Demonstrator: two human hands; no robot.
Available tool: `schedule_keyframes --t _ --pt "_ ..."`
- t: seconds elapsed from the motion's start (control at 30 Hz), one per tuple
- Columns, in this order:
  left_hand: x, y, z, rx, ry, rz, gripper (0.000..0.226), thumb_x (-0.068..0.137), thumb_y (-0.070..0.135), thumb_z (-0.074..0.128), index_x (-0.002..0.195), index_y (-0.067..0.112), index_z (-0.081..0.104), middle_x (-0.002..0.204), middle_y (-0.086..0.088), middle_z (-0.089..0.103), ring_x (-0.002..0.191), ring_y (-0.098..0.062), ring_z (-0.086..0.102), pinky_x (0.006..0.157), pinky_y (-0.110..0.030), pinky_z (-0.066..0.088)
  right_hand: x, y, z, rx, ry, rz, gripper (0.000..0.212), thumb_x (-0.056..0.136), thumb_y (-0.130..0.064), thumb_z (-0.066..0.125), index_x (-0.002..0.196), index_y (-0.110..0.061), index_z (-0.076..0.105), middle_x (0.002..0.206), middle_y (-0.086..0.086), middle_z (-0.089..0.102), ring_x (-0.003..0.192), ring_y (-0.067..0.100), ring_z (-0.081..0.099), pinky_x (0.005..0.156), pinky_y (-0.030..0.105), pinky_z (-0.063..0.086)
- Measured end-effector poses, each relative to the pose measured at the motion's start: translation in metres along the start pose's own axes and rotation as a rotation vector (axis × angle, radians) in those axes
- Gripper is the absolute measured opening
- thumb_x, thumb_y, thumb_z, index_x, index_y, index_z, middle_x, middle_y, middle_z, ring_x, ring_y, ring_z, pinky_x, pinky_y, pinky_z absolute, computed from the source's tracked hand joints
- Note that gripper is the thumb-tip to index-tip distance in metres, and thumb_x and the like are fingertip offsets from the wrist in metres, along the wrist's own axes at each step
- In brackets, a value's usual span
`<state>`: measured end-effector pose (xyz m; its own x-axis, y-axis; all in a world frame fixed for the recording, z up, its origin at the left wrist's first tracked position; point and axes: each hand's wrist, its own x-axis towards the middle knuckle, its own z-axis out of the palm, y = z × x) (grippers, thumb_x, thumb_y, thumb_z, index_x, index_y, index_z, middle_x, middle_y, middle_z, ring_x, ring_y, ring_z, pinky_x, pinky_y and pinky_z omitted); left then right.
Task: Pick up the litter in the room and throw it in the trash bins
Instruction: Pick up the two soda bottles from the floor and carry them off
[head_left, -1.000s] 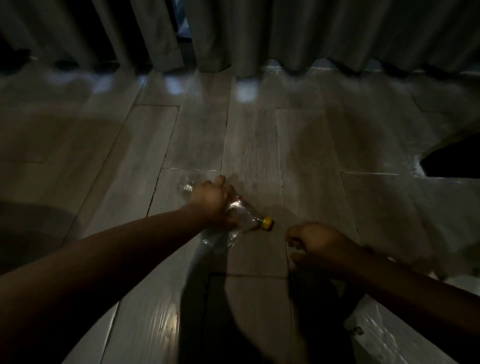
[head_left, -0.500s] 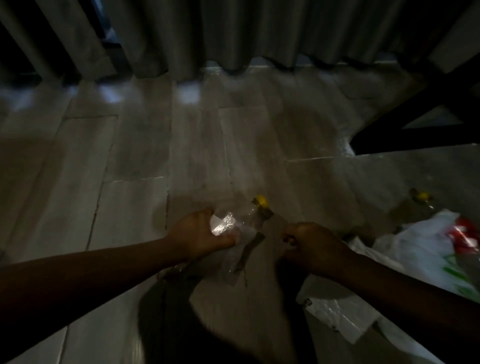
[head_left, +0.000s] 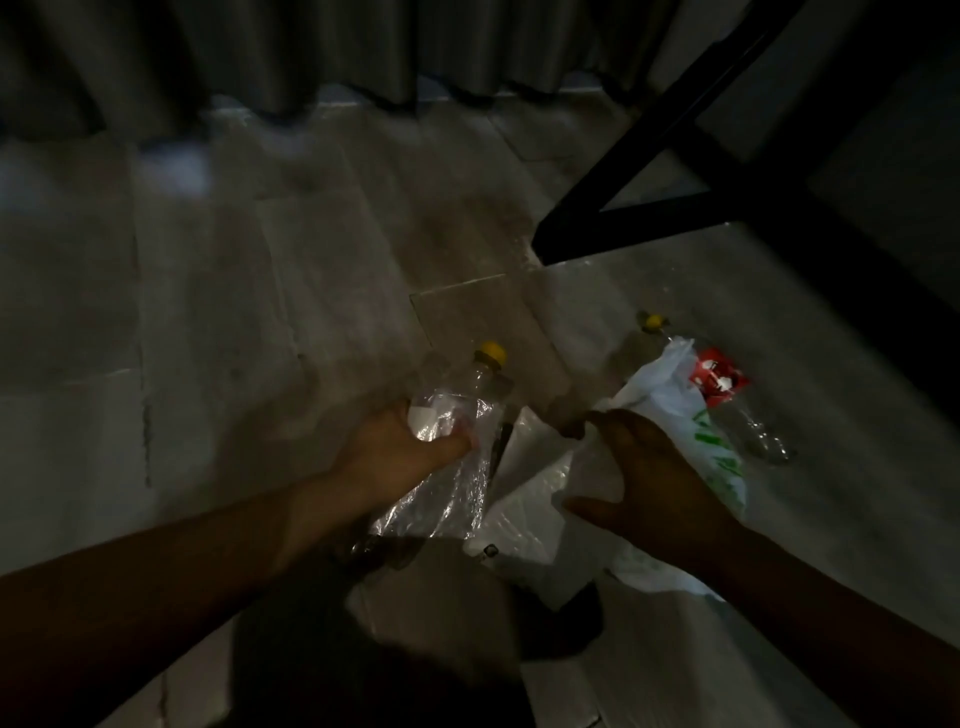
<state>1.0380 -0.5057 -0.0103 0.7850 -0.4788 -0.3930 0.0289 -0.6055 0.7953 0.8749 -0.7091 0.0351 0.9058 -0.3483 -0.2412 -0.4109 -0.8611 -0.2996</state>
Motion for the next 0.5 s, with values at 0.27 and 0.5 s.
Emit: schedule_keyframes --t 0.27,0.5 --pt "0.003 0.000 0.006 0.020 -0.026 0.021 0.052 0.063 0.062 0.075 0.097 0.024 0.066 0.088 0.006 0.071 0.082 -0.012 0.067 0.068 -0.026 0.049 -0.001 0.018 0.020 0.338 0.039 0.318 0.038 0.073 -0.042 0.078 0.093 -0.030 0.048 0.084 -0.018 0.047 0.073 -0.004 0.046 0.053 0.009 0.033" --pt "0.004 -0.005 -0.002 0.012 0.018 0.024 0.071 0.040 0.078 0.067 0.092 0.029 0.064 0.083 0.010 0.070 0.078 -0.010 0.067 0.073 -0.031 0.054 -0.010 0.016 0.036 0.569 0.128 0.429 0.064 0.068 -0.032 0.084 0.119 -0.023 0.045 0.116 -0.006 0.046 0.104 0.012 0.049 0.079 0.028 0.049"
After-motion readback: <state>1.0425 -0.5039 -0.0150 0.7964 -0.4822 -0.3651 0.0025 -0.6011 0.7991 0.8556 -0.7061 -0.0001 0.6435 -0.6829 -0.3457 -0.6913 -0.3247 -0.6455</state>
